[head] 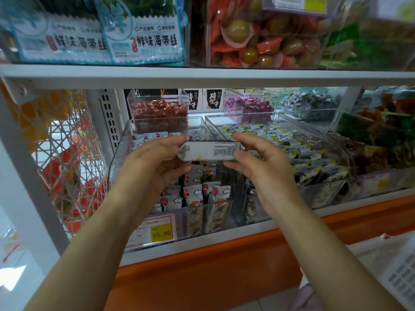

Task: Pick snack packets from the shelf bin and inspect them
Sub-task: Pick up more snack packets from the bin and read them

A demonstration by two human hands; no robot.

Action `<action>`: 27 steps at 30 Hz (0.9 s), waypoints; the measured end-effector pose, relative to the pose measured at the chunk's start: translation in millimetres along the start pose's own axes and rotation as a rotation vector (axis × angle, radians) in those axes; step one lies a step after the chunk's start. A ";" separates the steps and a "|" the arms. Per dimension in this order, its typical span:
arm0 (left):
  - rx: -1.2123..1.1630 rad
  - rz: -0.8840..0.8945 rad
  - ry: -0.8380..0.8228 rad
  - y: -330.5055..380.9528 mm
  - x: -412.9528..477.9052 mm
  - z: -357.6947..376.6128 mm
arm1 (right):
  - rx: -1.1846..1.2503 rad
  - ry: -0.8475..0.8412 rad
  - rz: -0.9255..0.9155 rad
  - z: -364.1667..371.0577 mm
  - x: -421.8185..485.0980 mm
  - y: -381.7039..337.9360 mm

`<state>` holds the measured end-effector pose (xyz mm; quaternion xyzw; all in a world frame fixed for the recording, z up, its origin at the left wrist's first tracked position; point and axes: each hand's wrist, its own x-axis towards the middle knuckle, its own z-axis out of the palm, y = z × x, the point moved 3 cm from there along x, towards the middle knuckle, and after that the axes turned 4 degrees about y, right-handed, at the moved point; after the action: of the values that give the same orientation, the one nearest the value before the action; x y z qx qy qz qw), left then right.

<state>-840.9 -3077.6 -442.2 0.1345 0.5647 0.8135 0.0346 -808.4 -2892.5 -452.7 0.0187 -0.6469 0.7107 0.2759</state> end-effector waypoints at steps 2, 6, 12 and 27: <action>0.080 0.052 0.037 -1.1 -0.6 -2.2 | 0.009 -0.012 -0.002 1.6 -0.9 0.6; 0.241 0.105 0.019 -2.1 -2.6 -3.3 | -0.035 0.008 -0.019 1.5 -1.1 -0.4; 0.400 0.120 -0.084 4.2 -9.4 2.2 | -0.202 0.049 -0.060 -3.5 0.5 -4.3; 0.503 0.019 -0.034 4.4 -7.1 3.4 | -0.379 -0.079 -0.202 -2.3 -2.1 -7.7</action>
<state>-832.8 -3077.6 -438.4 0.1577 0.7476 0.6452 0.0018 -802.6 -2891.0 -446.9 0.0593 -0.7740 0.5439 0.3187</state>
